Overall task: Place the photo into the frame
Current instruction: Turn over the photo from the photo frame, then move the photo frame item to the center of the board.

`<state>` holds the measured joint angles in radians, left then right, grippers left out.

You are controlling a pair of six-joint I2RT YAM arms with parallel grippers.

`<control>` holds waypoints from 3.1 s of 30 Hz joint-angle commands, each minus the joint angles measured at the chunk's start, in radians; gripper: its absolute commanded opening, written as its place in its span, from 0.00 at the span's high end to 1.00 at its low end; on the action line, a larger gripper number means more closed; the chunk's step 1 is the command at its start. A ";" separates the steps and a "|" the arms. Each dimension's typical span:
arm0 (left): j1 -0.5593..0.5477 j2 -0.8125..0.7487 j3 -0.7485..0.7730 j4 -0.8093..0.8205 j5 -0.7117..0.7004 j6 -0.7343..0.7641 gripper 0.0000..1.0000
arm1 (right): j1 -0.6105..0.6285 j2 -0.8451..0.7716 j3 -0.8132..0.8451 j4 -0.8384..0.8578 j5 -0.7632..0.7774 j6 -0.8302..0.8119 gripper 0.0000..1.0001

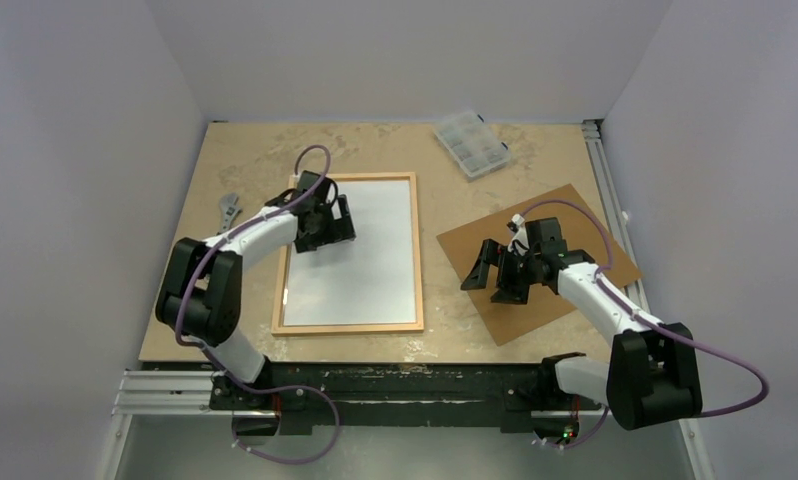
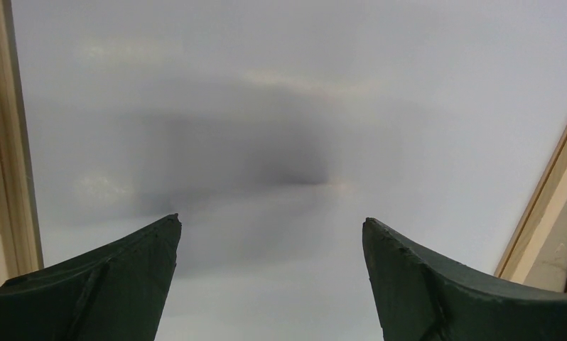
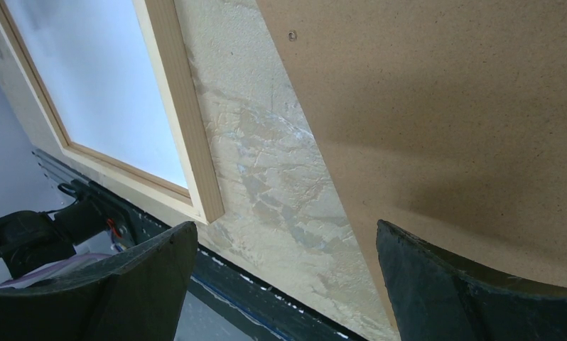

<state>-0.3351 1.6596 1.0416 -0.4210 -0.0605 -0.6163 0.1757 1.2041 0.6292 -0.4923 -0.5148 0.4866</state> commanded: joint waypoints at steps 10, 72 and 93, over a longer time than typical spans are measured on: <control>-0.007 -0.465 -0.126 0.023 0.172 -0.102 0.04 | 0.009 0.002 0.037 0.012 0.022 -0.017 0.05; -0.472 0.481 0.918 -0.288 0.123 0.130 0.00 | 0.008 -0.228 -0.023 -0.279 0.302 0.219 0.02; -0.383 0.821 1.211 -0.269 0.347 -0.033 0.00 | -0.044 -0.351 -0.075 -0.486 0.511 0.475 0.02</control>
<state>-0.7090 2.4466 2.1796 -0.6979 0.2226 -0.5980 0.1375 0.8673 0.5808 -0.9802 -0.0696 0.8829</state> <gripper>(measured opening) 0.998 0.983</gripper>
